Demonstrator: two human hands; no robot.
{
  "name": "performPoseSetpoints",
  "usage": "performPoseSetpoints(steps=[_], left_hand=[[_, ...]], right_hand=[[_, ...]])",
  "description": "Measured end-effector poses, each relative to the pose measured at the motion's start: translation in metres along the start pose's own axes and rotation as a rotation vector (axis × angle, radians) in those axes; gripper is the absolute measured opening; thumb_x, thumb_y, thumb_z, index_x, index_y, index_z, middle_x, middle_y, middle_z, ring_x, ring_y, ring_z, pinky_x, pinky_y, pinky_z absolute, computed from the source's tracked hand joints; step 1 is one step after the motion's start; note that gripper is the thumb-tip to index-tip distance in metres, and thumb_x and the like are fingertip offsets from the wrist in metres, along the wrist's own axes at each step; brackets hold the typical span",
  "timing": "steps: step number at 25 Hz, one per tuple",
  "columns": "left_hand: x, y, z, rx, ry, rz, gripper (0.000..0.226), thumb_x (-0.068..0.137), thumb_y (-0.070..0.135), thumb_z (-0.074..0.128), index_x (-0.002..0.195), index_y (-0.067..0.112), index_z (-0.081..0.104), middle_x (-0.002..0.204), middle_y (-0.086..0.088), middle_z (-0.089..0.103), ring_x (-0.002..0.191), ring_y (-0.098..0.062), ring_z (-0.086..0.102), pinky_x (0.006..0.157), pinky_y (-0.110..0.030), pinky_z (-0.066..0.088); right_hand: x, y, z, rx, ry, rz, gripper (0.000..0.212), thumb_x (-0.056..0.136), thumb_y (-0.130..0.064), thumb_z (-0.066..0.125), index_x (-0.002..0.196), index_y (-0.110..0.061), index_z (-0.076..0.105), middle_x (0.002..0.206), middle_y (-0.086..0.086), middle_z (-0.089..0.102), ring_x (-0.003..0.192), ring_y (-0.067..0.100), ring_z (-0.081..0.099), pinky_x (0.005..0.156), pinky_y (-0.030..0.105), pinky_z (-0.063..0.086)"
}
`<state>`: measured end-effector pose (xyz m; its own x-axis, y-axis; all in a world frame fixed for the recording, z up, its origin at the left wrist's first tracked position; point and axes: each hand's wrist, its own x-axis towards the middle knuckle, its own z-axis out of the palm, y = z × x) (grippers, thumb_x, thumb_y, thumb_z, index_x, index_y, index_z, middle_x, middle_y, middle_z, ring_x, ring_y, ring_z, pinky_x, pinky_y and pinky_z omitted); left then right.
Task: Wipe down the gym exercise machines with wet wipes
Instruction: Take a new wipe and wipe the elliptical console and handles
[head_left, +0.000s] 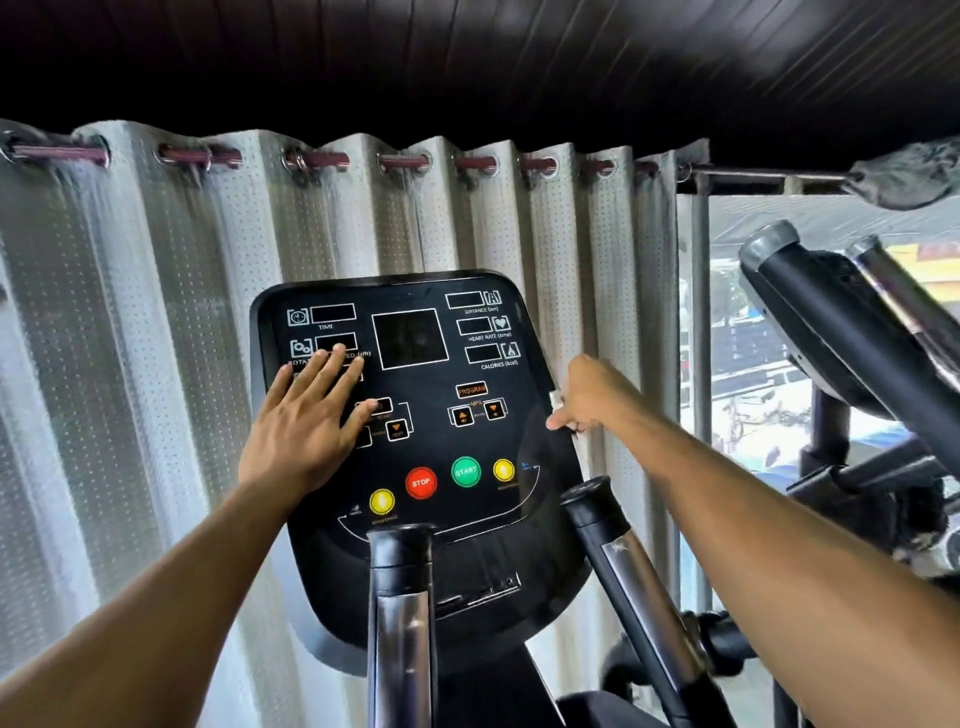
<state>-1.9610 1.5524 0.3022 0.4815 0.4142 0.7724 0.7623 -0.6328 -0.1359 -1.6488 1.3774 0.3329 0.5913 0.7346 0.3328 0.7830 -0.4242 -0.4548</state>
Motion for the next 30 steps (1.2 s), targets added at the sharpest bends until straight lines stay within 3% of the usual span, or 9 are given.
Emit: performPoseSetpoints(steps=[3,5,9,11,14,17,20,24,30], left_hand=[[0.004,-0.002,-0.002,-0.065,0.023,-0.01,0.07,0.101,0.067,0.016,0.161,0.034,0.033,0.17,0.008,0.024,0.158,-0.011,0.018,0.13,-0.041,0.011],[0.006,-0.003,-0.003,-0.084,0.019,-0.018,0.069,0.101,0.065,0.018,0.16,0.035,0.037,0.169,0.008,0.029,0.158,-0.011,0.02,0.13,-0.041,0.012],[0.001,0.002,-0.003,-0.014,-0.005,-0.022,0.073,0.1,0.067,0.014,0.163,0.033,0.028,0.172,0.008,0.019,0.159,-0.01,0.013,0.13,-0.042,0.008],[-0.003,0.003,-0.004,-0.032,-0.01,-0.031,0.074,0.1,0.068,0.013,0.163,0.032,0.028,0.172,0.008,0.018,0.159,-0.011,0.012,0.13,-0.042,0.007],[-0.013,0.007,-0.002,-0.053,0.01,-0.053,0.073,0.101,0.066,0.016,0.162,0.03,0.032,0.172,0.005,0.021,0.159,-0.014,0.015,0.129,-0.043,0.009],[-0.015,0.007,-0.001,-0.056,0.017,-0.056,0.073,0.101,0.066,0.016,0.162,0.03,0.032,0.172,0.004,0.021,0.159,-0.015,0.014,0.129,-0.042,0.008],[-0.013,0.007,0.0,-0.076,0.034,-0.057,0.073,0.1,0.067,0.017,0.161,0.03,0.035,0.171,0.005,0.023,0.159,-0.014,0.016,0.129,-0.042,0.009],[-0.013,0.004,0.002,-0.085,0.07,-0.058,0.07,0.101,0.066,0.021,0.159,0.031,0.038,0.17,0.006,0.025,0.158,-0.014,0.019,0.129,-0.042,0.01],[-0.009,0.003,0.003,-0.104,0.11,-0.047,0.064,0.102,0.061,0.027,0.156,0.031,0.044,0.168,0.005,0.031,0.157,-0.016,0.025,0.129,-0.043,0.013]], right_hand=[[0.007,-0.01,0.014,0.055,0.194,-0.167,0.019,0.089,-0.018,0.077,0.096,-0.006,0.064,0.098,0.011,0.067,0.081,0.028,0.064,0.074,0.033,0.053],[0.005,-0.013,0.018,0.028,0.159,-0.225,0.006,0.093,-0.006,0.06,0.098,-0.009,0.058,0.092,0.01,0.059,0.079,0.03,0.059,0.068,0.032,0.047],[-0.028,0.027,0.028,-0.099,0.136,-0.384,0.031,0.094,0.003,0.043,0.113,-0.008,0.066,0.097,0.013,0.067,0.09,0.036,0.066,0.068,0.037,0.049],[-0.07,0.056,0.041,-0.046,0.151,-0.471,0.032,0.1,-0.004,0.044,0.117,-0.01,0.07,0.106,0.01,0.069,0.093,0.035,0.066,0.082,0.045,0.055],[-0.112,0.081,0.061,-0.054,0.174,-0.548,0.015,0.1,-0.01,0.048,0.093,-0.007,0.06,0.08,-0.006,0.048,0.07,0.033,0.061,0.067,0.051,0.055],[-0.092,0.073,0.056,-0.138,0.287,-0.593,0.024,0.101,-0.037,0.051,0.101,-0.013,0.058,0.091,0.002,0.058,0.082,0.026,0.057,0.076,0.045,0.048],[-0.05,0.046,0.044,-0.012,0.253,-0.612,0.012,0.1,-0.02,0.064,0.097,-0.012,0.073,0.088,-0.003,0.052,0.069,0.011,0.05,0.067,0.035,0.049],[0.021,0.007,0.017,0.091,0.381,-0.528,0.007,0.094,-0.013,0.071,0.098,-0.01,0.076,0.09,-0.006,0.056,0.078,0.013,0.056,0.064,0.021,0.044],[0.059,-0.008,0.008,0.317,0.316,-0.361,0.01,0.09,-0.015,0.075,0.099,-0.019,0.072,0.085,-0.006,0.064,0.072,0.005,0.055,0.064,0.02,0.038]])
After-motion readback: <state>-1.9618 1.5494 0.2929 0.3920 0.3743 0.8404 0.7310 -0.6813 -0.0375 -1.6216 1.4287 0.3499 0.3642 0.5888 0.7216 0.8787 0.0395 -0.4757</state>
